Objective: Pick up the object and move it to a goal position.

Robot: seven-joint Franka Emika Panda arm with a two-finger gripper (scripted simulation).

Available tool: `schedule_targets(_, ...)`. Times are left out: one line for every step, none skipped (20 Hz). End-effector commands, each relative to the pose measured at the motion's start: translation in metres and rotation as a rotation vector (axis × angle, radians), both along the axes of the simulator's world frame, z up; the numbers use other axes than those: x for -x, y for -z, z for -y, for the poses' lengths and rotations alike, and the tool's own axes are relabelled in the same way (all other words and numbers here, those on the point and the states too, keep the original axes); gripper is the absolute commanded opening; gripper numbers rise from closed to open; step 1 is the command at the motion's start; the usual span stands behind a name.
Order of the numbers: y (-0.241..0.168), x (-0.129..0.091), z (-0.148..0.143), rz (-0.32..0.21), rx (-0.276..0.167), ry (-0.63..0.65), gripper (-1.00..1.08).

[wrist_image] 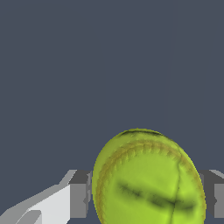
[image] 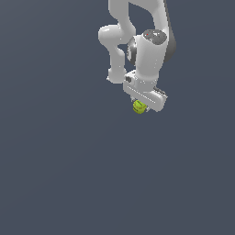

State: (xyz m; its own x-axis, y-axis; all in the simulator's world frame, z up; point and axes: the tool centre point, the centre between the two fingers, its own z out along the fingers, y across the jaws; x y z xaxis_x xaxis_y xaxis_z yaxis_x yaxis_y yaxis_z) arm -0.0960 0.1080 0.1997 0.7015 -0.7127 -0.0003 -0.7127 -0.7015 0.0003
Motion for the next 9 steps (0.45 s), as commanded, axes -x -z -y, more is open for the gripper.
schedule_targets(-0.012, 0.006, -0.002, 0.001, 0.0, 0.0, -1.0)
schedule_targets(-0.015, 0.007, -0.003, 0.001, 0.001, 0.0, -1.0)
schedule_targets(-0.018, 0.009, -0.003, 0.001, 0.001, 0.0, -1.0)
schedule_targets(-0.021, 0.01, -0.004, 0.001, 0.001, 0.0, -1.0)
schedule_targets(-0.023, 0.011, -0.004, 0.001, 0.001, 0.0, -1.0)
schedule_targets(-0.025, 0.012, -0.004, 0.001, 0.001, 0.0, -1.0)
schedule_targets(-0.026, 0.012, -0.005, 0.001, 0.001, 0.0, -1.0)
schedule_targets(-0.027, 0.012, -0.005, 0.001, 0.001, 0.0, -1.0)
schedule_targets(-0.027, 0.012, -0.005, 0.001, 0.001, 0.0, -1.0)
